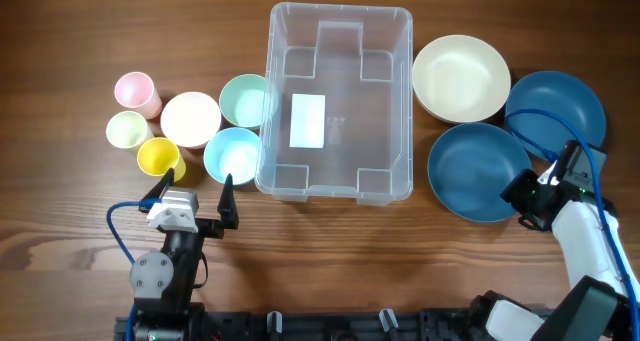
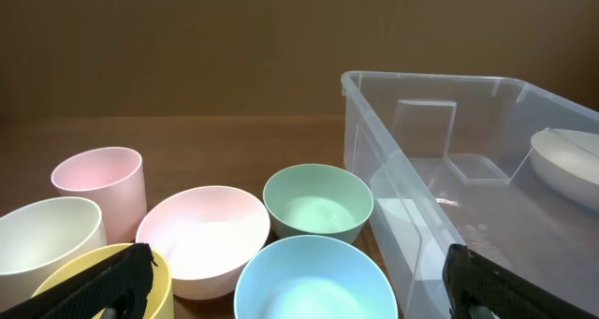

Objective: Pack container
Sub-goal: 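Move the right gripper to the rim of the front teal bowl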

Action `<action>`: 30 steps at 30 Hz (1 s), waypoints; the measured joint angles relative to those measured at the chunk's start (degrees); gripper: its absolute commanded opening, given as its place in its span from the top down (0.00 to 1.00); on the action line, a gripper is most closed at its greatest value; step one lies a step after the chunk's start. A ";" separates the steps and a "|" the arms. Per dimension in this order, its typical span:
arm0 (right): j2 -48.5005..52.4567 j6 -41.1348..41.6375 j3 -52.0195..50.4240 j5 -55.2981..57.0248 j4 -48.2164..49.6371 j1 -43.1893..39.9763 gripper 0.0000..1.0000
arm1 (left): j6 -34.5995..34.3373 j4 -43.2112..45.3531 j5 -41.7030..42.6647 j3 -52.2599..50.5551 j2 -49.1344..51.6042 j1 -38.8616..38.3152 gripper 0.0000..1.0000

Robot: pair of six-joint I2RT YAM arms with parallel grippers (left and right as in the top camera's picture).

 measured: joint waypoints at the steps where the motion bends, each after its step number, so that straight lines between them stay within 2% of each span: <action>1: 0.00 -0.04 0.00 0.02 0.00 0.00 0.56 | 0.00 0.00 0.00 0.00 0.00 0.00 0.00; 6: 0.00 -0.17 -0.02 0.02 0.00 0.00 0.64 | 0.00 0.00 0.00 0.00 0.00 0.00 0.00; 10: 0.02 -0.17 -0.59 0.04 0.04 0.00 0.67 | 0.00 0.00 0.00 0.00 0.00 0.00 0.00; 12: 0.13 -0.17 -0.79 0.07 0.02 0.00 0.73 | 0.00 0.00 0.00 0.00 0.00 0.00 0.00; 16: 1.11 -0.02 -0.79 0.17 0.22 0.00 0.91 | 0.00 0.00 0.00 0.00 0.00 0.00 0.00; 18: 1.25 0.02 -0.79 0.28 0.44 0.00 0.95 | 0.00 0.00 0.00 0.00 0.00 0.00 0.00; 30: 1.18 -0.15 0.13 -2.38 -1.77 -0.09 0.96 | 0.00 0.00 0.00 0.00 0.00 0.00 0.00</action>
